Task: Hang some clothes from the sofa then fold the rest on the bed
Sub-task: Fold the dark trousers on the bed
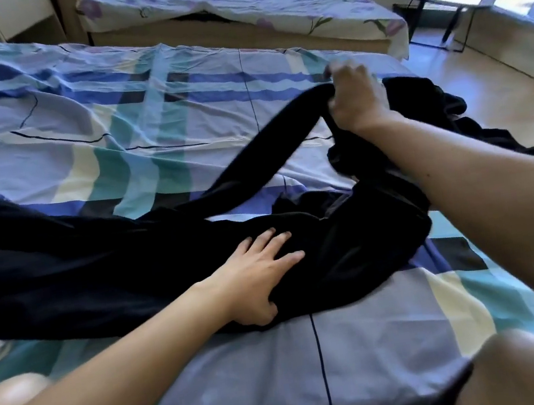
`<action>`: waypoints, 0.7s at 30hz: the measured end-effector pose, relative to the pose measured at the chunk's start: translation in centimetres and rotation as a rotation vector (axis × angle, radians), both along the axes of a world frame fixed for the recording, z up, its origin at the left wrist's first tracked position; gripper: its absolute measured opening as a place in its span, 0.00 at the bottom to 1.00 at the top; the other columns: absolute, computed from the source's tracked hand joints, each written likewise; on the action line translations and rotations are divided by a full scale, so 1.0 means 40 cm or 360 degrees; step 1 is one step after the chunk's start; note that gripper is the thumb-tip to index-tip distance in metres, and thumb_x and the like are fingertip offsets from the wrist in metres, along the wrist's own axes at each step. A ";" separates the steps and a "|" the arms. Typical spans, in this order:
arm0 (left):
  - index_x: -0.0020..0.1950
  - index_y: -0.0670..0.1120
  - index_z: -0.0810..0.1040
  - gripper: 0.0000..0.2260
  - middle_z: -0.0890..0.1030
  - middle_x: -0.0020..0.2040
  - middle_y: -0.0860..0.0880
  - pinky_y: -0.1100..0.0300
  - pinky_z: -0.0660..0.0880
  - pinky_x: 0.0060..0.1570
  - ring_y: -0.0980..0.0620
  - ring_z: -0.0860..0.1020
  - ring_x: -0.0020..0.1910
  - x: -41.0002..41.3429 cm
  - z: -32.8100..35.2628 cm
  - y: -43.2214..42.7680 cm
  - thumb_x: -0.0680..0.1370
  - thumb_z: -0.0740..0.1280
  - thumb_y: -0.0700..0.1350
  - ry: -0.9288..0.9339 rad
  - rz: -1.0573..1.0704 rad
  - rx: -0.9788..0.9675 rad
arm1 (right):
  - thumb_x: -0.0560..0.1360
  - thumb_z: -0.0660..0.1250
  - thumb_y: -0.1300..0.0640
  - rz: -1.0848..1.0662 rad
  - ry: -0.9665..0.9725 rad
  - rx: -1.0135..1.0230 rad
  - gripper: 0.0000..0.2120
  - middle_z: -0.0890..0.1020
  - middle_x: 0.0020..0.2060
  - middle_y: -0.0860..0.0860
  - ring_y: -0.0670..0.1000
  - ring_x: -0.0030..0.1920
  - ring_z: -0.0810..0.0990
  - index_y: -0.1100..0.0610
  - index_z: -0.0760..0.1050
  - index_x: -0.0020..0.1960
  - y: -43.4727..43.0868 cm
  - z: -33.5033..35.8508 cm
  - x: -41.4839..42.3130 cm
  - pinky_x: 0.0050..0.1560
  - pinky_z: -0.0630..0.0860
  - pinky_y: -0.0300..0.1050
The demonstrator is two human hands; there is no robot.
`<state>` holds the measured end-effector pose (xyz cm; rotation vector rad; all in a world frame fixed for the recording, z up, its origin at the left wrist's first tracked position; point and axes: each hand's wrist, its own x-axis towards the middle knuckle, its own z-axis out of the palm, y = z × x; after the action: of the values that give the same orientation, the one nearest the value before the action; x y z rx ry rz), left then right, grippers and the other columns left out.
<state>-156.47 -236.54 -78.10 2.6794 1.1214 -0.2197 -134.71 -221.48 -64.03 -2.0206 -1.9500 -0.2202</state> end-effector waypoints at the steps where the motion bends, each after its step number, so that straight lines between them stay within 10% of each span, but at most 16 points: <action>1: 0.82 0.57 0.49 0.43 0.42 0.83 0.48 0.44 0.47 0.79 0.46 0.41 0.81 -0.002 -0.002 0.002 0.72 0.68 0.48 -0.0003 0.0006 -0.0038 | 0.76 0.69 0.54 -0.0009 0.0093 0.0025 0.26 0.72 0.68 0.61 0.64 0.68 0.71 0.55 0.67 0.72 0.016 0.005 -0.013 0.65 0.72 0.60; 4: 0.82 0.56 0.50 0.42 0.43 0.83 0.48 0.44 0.47 0.79 0.47 0.41 0.81 -0.005 -0.008 0.003 0.72 0.67 0.48 -0.0018 0.0003 -0.0059 | 0.69 0.76 0.37 0.0039 0.0063 -0.0390 0.52 0.60 0.77 0.59 0.62 0.76 0.61 0.52 0.51 0.81 0.019 -0.031 -0.012 0.74 0.63 0.62; 13: 0.77 0.56 0.64 0.32 0.58 0.80 0.50 0.51 0.56 0.76 0.51 0.52 0.80 0.021 0.002 -0.006 0.73 0.66 0.56 -0.0323 -0.0064 0.0060 | 0.61 0.82 0.38 -0.0375 0.0552 -0.0757 0.52 0.69 0.69 0.61 0.60 0.69 0.72 0.56 0.62 0.76 -0.193 -0.230 0.241 0.70 0.71 0.53; 17: 0.73 0.56 0.68 0.32 0.66 0.73 0.56 0.56 0.66 0.67 0.56 0.63 0.72 0.068 0.002 -0.047 0.73 0.63 0.69 -0.0463 -0.0134 0.0111 | 0.64 0.78 0.35 -0.0382 0.0667 -0.0688 0.39 0.78 0.60 0.54 0.56 0.61 0.78 0.53 0.72 0.67 -0.219 -0.275 0.276 0.64 0.75 0.52; 21: 0.66 0.53 0.75 0.16 0.72 0.62 0.54 0.53 0.74 0.55 0.52 0.71 0.60 0.100 -0.011 -0.065 0.78 0.65 0.50 -0.0421 -0.0167 0.0144 | 0.68 0.76 0.43 -0.0421 0.0675 -0.0704 0.15 0.84 0.51 0.53 0.55 0.52 0.82 0.49 0.81 0.49 -0.180 -0.263 0.294 0.58 0.80 0.53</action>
<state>-152.46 -239.14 -78.53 2.7460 0.9322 0.1687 -122.94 -228.70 -74.57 -2.3478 -1.5585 0.5855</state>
